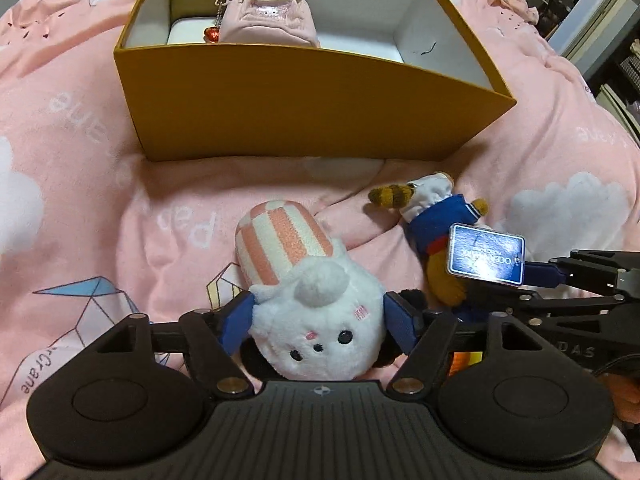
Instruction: Organize objects
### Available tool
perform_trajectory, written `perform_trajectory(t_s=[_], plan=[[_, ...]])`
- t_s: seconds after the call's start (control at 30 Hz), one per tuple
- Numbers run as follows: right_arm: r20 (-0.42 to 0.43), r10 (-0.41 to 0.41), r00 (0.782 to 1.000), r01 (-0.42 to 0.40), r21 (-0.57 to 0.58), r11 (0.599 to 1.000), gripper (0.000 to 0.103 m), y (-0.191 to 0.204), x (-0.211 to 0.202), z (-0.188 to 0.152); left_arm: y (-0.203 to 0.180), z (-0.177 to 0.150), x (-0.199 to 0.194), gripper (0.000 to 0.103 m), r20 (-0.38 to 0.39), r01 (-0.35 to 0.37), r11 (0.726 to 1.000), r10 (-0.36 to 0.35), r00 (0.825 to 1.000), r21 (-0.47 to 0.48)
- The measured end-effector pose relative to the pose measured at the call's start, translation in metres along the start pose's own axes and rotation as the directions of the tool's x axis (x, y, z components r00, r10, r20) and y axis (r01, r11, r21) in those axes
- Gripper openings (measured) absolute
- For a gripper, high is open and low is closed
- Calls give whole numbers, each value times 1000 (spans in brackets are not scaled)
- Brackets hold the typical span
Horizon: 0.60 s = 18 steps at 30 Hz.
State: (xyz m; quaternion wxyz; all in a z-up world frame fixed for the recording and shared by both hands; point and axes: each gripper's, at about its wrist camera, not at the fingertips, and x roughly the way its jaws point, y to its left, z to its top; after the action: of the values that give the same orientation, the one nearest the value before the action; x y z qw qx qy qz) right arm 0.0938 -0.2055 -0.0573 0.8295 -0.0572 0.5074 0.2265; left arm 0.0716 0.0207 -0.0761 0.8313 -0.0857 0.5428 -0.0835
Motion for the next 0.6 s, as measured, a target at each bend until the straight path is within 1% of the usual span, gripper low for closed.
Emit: perform_trajectory(t_s=[0.07,0.2,0.27,0.37,0.47,0.53,0.6], plan=[[4,0,1000,0,4,1000,48,-2,-4,-1,4,0,-4,84,9,12,1000,-12,1000,-12],[27,-16,1000,16,-22,1000,57,-1,-13,4,14,-1,-15,85,29,49,997,-48,998,-53],[44,-23,999,25,-40,999,59,0,-19,8,19,-1,-22,87,40,78,994,-75,996,-75],[58,-26,998,30,-61,998,60,5,-16,20,28,-1,-33,88,58,106,989,-101,993,-100],[59,-18,998,23,-79,997,61,4,-16,26,38,-2,-37,88,58,114,984,-107,993,-136],[46,-1,999,5,-81,997,61,3,-12,30,47,-2,-30,88,40,127,974,-121,992,-187],[26,19,999,-17,-79,997,61,1,-6,32,52,-4,-19,88,17,161,957,-161,987,-241]])
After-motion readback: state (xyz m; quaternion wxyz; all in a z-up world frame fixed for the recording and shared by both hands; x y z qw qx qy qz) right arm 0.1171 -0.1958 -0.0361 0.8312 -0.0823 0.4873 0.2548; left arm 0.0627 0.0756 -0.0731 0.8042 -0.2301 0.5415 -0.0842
